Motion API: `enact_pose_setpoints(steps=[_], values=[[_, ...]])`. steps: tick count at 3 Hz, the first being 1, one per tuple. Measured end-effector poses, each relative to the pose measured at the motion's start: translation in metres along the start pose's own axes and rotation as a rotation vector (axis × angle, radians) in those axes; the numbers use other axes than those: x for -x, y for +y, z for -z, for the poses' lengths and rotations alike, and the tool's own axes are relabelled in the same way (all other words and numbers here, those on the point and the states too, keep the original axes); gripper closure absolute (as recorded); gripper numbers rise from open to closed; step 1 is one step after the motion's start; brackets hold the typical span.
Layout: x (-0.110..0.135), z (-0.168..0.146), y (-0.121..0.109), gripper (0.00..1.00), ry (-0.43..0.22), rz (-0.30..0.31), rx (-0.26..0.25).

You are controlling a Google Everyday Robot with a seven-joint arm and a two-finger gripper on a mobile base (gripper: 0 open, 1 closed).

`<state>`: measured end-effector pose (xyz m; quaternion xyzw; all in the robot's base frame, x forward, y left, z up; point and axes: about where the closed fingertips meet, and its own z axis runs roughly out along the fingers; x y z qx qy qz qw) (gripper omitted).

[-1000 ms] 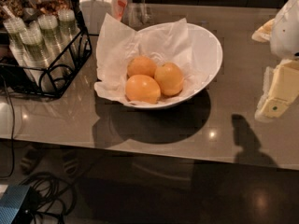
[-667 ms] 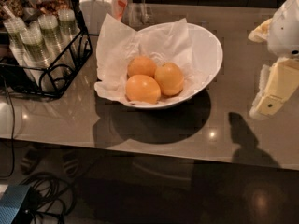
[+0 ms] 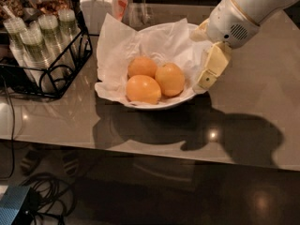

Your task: Pick orange from white bowl

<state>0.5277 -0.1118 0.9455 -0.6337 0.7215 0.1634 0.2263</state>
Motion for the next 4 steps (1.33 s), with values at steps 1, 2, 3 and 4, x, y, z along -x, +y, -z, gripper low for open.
enact_pose_setpoints(steps=[1,2,3,4], values=[[0.0,0.0,0.0,0.0,0.0,0.0,0.0],[0.017,-0.022,-0.007,0.0,-0.063,0.027,0.041],[0.017,-0.022,-0.007,0.0,-0.064,0.027,0.041],[0.015,-0.021,-0.009,0.0,-0.079,0.018,0.028]])
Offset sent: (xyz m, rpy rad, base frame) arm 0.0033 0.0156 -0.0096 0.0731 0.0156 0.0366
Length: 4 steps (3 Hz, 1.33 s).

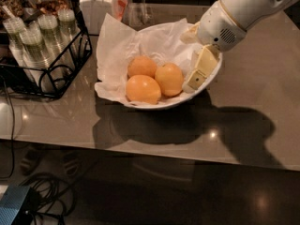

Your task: Pick orange from white bowl

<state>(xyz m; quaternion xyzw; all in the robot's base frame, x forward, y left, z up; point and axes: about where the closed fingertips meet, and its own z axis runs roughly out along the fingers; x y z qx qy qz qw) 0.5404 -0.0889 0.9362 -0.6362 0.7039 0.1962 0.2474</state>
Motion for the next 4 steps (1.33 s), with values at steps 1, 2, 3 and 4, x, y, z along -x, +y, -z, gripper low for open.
enact_pose_setpoints(steps=[1,2,3,4], values=[[0.004,-0.007,-0.014,0.0,-0.031,0.01,-0.008],[0.004,-0.008,-0.015,0.19,-0.032,0.01,-0.008],[0.004,-0.009,-0.015,0.18,-0.033,0.01,-0.007],[0.001,-0.028,-0.014,0.11,-0.058,0.001,0.049]])
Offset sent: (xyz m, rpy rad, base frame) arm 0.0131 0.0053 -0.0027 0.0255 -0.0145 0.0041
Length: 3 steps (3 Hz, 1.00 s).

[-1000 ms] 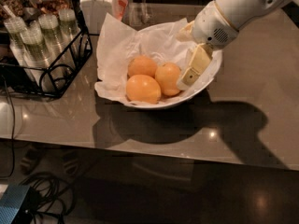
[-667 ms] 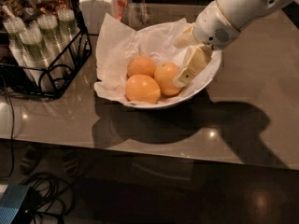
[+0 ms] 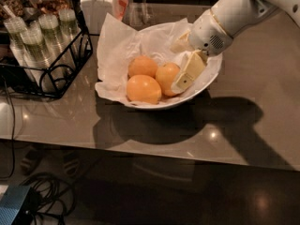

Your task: Pick orange from white bowl

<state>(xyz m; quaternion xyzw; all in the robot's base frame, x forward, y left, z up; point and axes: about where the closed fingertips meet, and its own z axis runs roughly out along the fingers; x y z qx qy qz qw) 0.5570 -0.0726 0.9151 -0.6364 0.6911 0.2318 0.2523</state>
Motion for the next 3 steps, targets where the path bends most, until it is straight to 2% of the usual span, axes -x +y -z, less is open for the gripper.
enact_pose_setpoints(steps=[1,2,3], values=[[-0.005,-0.023,-0.001,0.11,-0.023,-0.017,0.063],[-0.007,-0.036,-0.004,0.13,-0.039,-0.024,0.096],[-0.008,-0.039,-0.005,0.26,-0.043,-0.028,0.104]])
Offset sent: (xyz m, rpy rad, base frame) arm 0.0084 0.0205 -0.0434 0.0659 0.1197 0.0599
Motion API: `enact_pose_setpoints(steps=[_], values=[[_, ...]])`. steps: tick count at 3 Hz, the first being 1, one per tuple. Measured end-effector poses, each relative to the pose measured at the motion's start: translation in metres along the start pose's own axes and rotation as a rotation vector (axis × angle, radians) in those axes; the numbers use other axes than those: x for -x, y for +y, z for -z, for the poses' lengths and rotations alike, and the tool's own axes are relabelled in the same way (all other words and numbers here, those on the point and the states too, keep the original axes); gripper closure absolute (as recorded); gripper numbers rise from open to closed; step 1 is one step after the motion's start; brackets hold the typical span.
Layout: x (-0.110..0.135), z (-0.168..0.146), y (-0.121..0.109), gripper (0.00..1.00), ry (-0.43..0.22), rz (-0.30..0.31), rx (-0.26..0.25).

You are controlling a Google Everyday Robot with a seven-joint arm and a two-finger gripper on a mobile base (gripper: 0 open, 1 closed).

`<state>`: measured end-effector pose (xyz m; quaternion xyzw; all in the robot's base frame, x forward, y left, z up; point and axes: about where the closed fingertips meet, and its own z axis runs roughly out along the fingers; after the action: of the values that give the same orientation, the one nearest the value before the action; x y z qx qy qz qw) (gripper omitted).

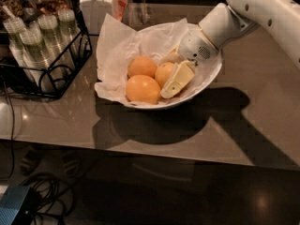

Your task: Pick orange from white bowl

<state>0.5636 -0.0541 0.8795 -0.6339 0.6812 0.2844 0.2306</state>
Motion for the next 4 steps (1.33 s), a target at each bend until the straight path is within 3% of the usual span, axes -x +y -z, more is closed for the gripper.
enact_pose_setpoints(steps=[3,4], values=[[-0.012,0.003,0.003,0.96,0.0,-0.03,-0.023],[-0.006,0.015,0.005,1.0,0.006,-0.013,-0.051]])
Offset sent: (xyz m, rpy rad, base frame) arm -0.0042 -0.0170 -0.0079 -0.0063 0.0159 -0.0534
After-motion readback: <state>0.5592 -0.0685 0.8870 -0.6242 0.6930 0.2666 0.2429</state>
